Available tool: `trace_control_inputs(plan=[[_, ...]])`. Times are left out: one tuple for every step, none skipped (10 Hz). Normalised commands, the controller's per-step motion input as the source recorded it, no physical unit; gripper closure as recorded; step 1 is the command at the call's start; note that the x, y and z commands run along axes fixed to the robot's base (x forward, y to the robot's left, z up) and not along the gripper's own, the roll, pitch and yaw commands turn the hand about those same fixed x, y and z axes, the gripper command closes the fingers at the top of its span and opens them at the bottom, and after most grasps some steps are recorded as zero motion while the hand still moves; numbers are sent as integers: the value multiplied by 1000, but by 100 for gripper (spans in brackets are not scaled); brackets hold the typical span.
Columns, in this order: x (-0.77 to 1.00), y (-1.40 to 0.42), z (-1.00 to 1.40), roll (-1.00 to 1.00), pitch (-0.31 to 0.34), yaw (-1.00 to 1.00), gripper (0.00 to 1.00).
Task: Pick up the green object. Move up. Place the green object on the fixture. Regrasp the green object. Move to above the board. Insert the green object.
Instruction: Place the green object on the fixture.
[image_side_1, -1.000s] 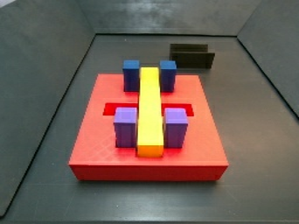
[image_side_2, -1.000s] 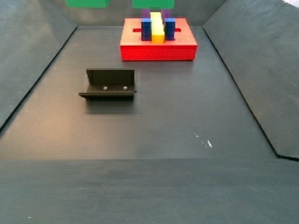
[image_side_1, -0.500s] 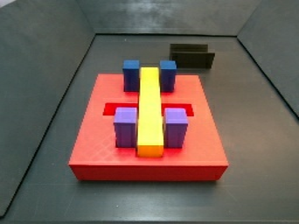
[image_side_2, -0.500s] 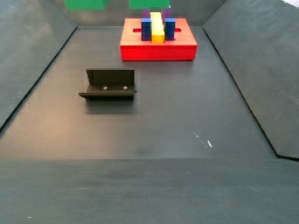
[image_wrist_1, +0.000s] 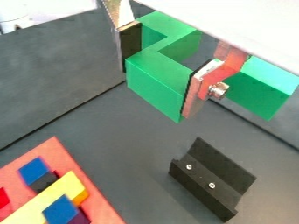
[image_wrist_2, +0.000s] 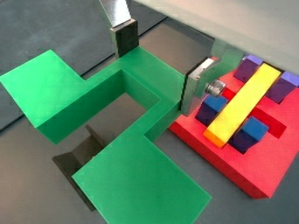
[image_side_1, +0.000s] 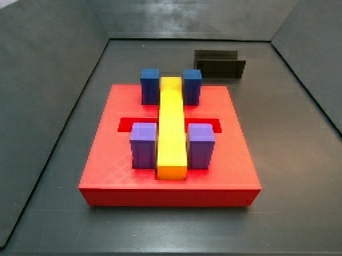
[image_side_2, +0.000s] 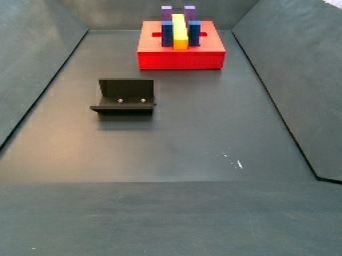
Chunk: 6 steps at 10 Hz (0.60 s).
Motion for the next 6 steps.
trace_control_inputs(plan=[[83,-183,94,131,14,-51,100],[409,0,-117,-80,-126,-380,100],[649,131,-489,-346,-186,-391,100],[669,286,-549,-449,-283,-377,100],[623,377,-511,-497,-286,-311,100],[40,0,-91,-26,-3,-37,100]])
